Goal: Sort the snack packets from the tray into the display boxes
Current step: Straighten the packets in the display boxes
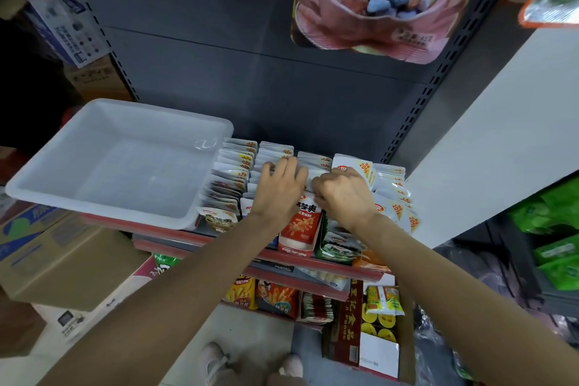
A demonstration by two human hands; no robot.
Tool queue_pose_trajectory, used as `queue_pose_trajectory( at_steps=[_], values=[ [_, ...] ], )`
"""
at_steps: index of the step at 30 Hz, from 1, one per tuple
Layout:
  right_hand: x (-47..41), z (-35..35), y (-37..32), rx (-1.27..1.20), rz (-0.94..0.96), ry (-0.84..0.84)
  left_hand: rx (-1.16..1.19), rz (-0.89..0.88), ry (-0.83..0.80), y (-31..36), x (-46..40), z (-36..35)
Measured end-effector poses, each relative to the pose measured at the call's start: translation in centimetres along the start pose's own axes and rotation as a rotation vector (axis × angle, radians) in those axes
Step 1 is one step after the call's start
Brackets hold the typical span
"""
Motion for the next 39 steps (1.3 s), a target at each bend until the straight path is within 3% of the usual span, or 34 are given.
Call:
queue_pose_trajectory(
  at_steps=[3,6,9,20,28,30,33,35,39],
  values=[
    [0.5,-0.8,-0.2,-0.035,0.059,0.106,-0.013,-0.003,0.058,-0.1,0.7,-0.4],
    [0.6,-0.8,-0.2,-0.097,0.075,0.031,-0.014,-0.014,0.108,0.1,0.9,-0.9],
    [0.3,-0.6,0.5,-0.081,0.04,-0.032,0.027,-0.016,0.051,0.2,0.9,-0.9],
    [1.4,-0.9,1.1,-0.253,-0.027,0.151,0.453,-0.137,0.021,-1.9,1.8,-0.1],
    [1.3,-1.0,-0.3,-0.23,0.044,-0.084,0.321,-0.238,-0.193,-1.8,0.2,-0.7],
    [1.8,-0.7,-0.1,-0.386,0.033,-0.005,0.353,-0.241,-0.166,-2.0,0.1,-0.4],
    [2.9,0.1,1.1,-0.546,-0.053,0.275,0.393,-0.243,-0.074,-1.9,0.0,0.8],
    [3.4,0.5,2.4,-0.58,-0.165,0.33,0.431,-0.256,-0.031,-1.7,-0.1,1.7],
    [3.5,-0.4,4.2,-0.577,-0.242,0.045,0.496,-0.306,-0.098,-1.0,-0.6,2.5]
  ],
)
Point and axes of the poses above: each hand's wrist, its own x-axis away from the middle knuckle, its own z-axis out of the back of the hand, y = z × x, the point moved 2 cm from there along -x, towards the middle knuckle, and after that the axes turned 13 degrees about -y, right-handed, at the moved point
